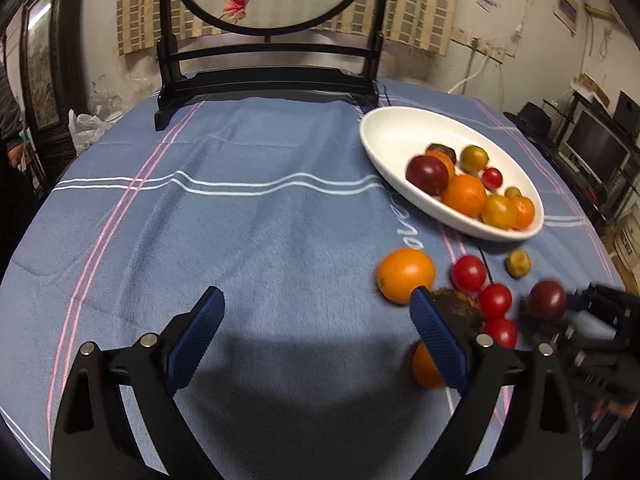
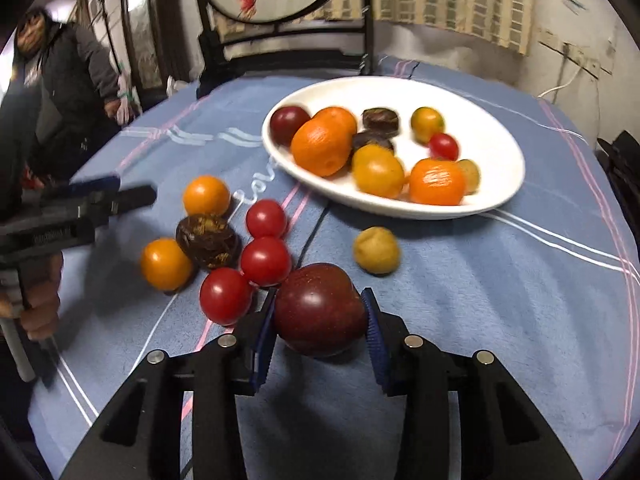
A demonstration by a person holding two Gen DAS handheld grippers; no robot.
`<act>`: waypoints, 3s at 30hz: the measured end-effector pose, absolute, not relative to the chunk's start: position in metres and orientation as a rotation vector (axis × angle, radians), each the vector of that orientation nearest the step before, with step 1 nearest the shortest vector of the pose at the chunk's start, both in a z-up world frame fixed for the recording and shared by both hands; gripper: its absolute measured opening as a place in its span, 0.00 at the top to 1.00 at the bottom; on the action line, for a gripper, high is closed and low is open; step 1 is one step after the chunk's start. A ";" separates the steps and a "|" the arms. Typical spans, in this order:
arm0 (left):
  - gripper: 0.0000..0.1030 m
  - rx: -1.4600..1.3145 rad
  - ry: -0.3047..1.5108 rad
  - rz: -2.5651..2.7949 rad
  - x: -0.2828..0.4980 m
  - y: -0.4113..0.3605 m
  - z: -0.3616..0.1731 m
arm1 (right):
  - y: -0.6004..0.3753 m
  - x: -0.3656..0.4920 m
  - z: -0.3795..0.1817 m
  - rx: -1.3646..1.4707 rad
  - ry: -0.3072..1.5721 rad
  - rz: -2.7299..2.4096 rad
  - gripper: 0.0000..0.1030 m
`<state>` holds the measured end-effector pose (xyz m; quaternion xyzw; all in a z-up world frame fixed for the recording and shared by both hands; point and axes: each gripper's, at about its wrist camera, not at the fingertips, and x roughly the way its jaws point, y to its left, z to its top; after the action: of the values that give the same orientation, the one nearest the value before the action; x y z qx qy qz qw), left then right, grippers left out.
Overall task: Organize fruits
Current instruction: 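Place a dark red plum with the right tool while the left tool places an orange, then place a yellow kumquat with the right tool while the left tool places an orange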
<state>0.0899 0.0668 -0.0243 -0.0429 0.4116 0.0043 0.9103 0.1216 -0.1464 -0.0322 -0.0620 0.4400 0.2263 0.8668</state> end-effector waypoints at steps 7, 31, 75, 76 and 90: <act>0.11 -0.067 0.889 -0.054 0.060 0.053 -0.029 | -0.162 0.120 -0.025 -0.081 0.891 0.472 0.60; 0.67 0.049 0.966 -0.184 0.068 -0.004 -0.045 | -0.162 0.111 -0.015 -0.076 0.847 0.496 0.60; 0.25 -0.055 0.796 -0.099 0.193 0.000 0.028 | -0.181 0.184 0.000 -0.035 0.801 0.401 0.36; 0.25 -0.048 0.798 -0.096 0.183 0.004 0.027 | -0.181 0.179 -0.001 -0.041 0.808 0.402 0.36; 0.24 -0.082 0.852 -0.054 0.121 0.048 -0.009 | -0.162 0.144 -0.034 -0.140 0.915 0.378 0.38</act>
<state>0.1211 0.0481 -0.0092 -0.0398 0.4131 -0.0260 0.9094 0.1443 -0.1620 -0.0341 -0.0673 0.4386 0.1812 0.8776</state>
